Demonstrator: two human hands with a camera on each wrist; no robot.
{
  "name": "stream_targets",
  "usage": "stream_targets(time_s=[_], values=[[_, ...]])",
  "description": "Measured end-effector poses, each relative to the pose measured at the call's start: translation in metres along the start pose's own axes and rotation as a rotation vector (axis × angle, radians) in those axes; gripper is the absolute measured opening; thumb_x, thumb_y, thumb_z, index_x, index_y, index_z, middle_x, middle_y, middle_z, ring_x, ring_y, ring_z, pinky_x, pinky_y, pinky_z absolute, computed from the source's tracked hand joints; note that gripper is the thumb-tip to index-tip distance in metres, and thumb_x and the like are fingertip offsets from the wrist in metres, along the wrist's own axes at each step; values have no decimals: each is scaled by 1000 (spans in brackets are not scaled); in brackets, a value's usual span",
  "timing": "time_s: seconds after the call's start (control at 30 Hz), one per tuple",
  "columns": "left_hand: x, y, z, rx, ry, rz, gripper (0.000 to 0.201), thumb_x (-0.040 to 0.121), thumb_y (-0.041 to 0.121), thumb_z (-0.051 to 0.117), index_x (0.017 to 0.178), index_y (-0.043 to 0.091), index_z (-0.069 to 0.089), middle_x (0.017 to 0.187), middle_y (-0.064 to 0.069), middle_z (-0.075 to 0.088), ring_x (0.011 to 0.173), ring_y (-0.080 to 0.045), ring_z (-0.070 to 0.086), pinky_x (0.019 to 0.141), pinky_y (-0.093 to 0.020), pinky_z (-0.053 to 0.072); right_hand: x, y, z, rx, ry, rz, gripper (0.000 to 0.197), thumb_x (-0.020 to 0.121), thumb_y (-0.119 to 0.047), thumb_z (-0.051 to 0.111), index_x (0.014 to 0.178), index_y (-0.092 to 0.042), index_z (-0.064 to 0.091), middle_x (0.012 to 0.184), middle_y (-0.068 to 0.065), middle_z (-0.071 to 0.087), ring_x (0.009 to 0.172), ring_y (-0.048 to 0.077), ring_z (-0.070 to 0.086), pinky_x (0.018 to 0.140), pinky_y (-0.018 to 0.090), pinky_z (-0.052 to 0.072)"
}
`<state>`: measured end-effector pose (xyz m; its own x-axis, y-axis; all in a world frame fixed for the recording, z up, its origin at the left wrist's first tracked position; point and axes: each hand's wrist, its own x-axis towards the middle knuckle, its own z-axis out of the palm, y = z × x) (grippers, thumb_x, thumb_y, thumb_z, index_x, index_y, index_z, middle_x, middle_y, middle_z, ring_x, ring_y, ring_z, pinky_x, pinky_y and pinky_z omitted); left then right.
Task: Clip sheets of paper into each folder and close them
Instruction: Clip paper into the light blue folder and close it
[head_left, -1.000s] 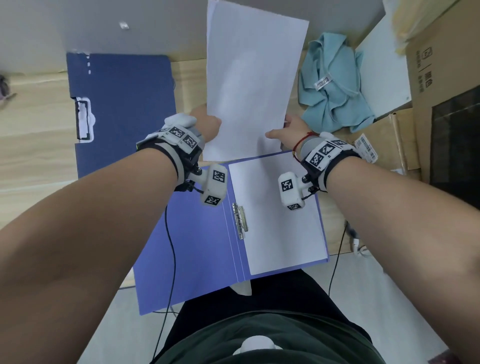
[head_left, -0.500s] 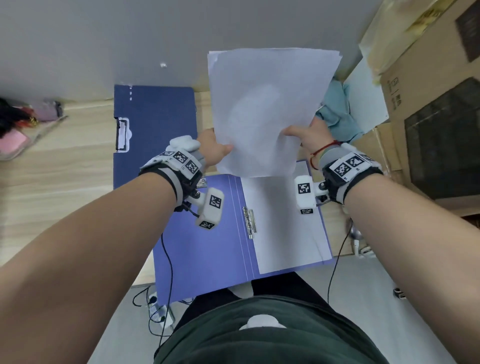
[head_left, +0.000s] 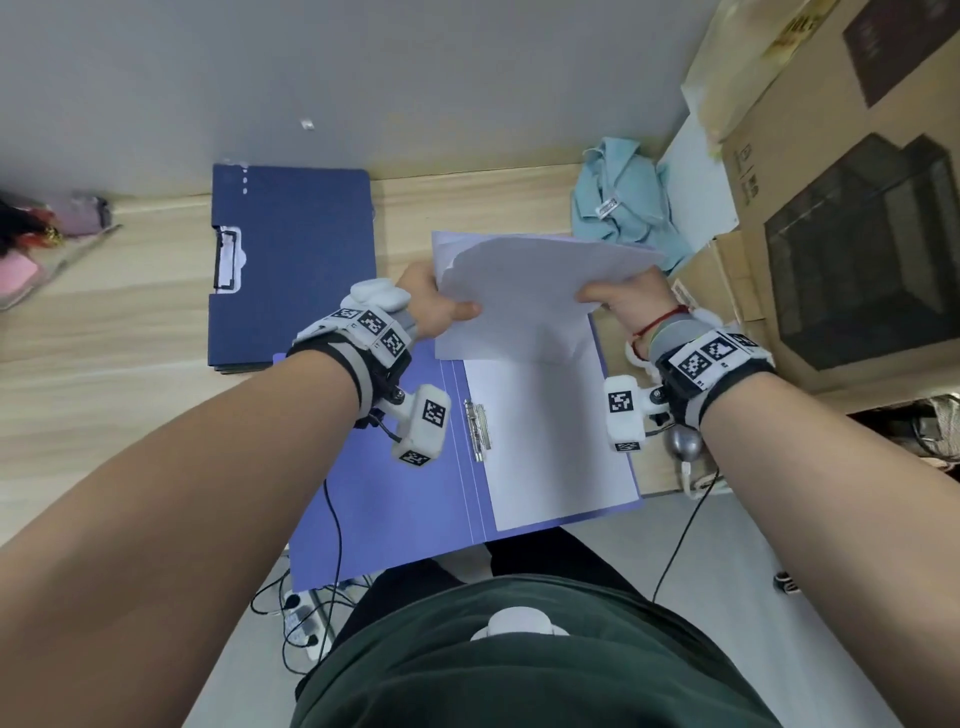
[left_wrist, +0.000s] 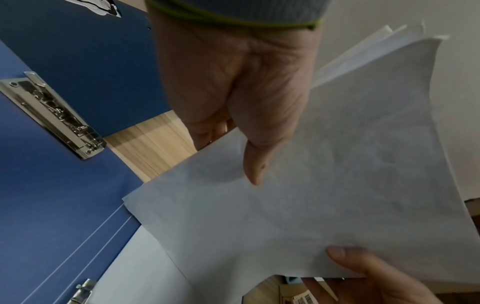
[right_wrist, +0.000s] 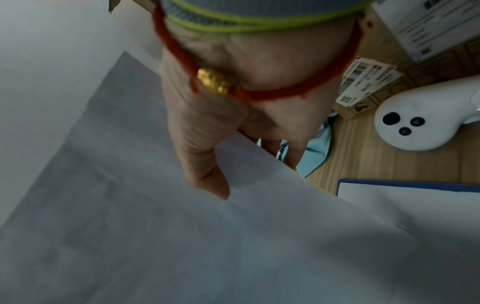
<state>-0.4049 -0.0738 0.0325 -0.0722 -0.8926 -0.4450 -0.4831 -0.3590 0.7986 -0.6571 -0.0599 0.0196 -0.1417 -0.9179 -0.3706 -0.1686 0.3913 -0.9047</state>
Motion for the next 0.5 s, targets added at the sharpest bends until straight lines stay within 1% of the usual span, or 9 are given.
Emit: stream_targets(time_s=[0.07,0.13,0.17,0.2,0.23,0.27,0.33,0.4,0.5], values=[[-2,0,-2,7,25,4,41,77,7,80,116,2,67,114,-12,70,104,-27,66,94,-41,53,0,-2,1,4,11,3,30,72,15,68,91,-8,70,65,-17,69,61,-2,63,62,15,49],[-2,0,-6,19,59,31,34,79,8,79,111,1,69,105,-11,71,91,-24,64,86,-41,54,1,-5,2,27,2,-5,29,71,15,68,83,-11,69,71,-10,68,64,3,63,65,19,50],[-3,3,-9,25,74,40,29,81,9,77,107,0,69,96,-9,70,82,-22,61,79,-39,54,2,-8,3,34,-8,-12,29,70,14,69,81,-12,68,74,-4,67,66,6,62,66,21,50],[-2,4,-10,28,88,36,24,83,9,76,104,-1,69,88,-6,67,75,-20,58,71,-34,52,2,-10,4,34,-17,-13,26,67,10,70,82,-12,68,79,1,67,70,9,62,67,24,50],[-2,6,-12,26,94,24,22,84,9,74,103,-1,68,85,-5,66,73,-20,57,69,-30,49,4,-10,6,35,-26,-11,26,63,3,72,85,-10,69,84,5,68,74,14,63,69,28,51],[-1,6,-13,21,98,14,24,85,10,74,106,0,69,89,-6,67,77,-21,59,72,-30,49,6,-10,7,26,-28,-5,31,58,-5,73,89,-7,70,88,8,68,79,18,64,70,32,51],[1,4,-12,34,91,-1,32,85,11,74,115,3,67,106,-11,70,92,-24,63,86,-36,52,9,-7,10,0,-45,24,36,52,-12,73,87,-8,71,90,8,68,82,20,64,73,37,52],[2,2,-10,43,79,-20,35,85,10,74,118,3,65,116,-15,69,101,-27,63,96,-42,51,12,0,10,-53,-76,47,28,54,-8,73,82,-12,69,89,7,68,83,19,64,77,39,53],[2,0,-3,55,77,-24,38,86,9,72,122,3,62,120,-15,67,106,-29,63,97,-40,50,13,5,10,-125,-87,59,26,67,4,72,84,-14,67,93,7,67,85,19,63,86,46,54]])
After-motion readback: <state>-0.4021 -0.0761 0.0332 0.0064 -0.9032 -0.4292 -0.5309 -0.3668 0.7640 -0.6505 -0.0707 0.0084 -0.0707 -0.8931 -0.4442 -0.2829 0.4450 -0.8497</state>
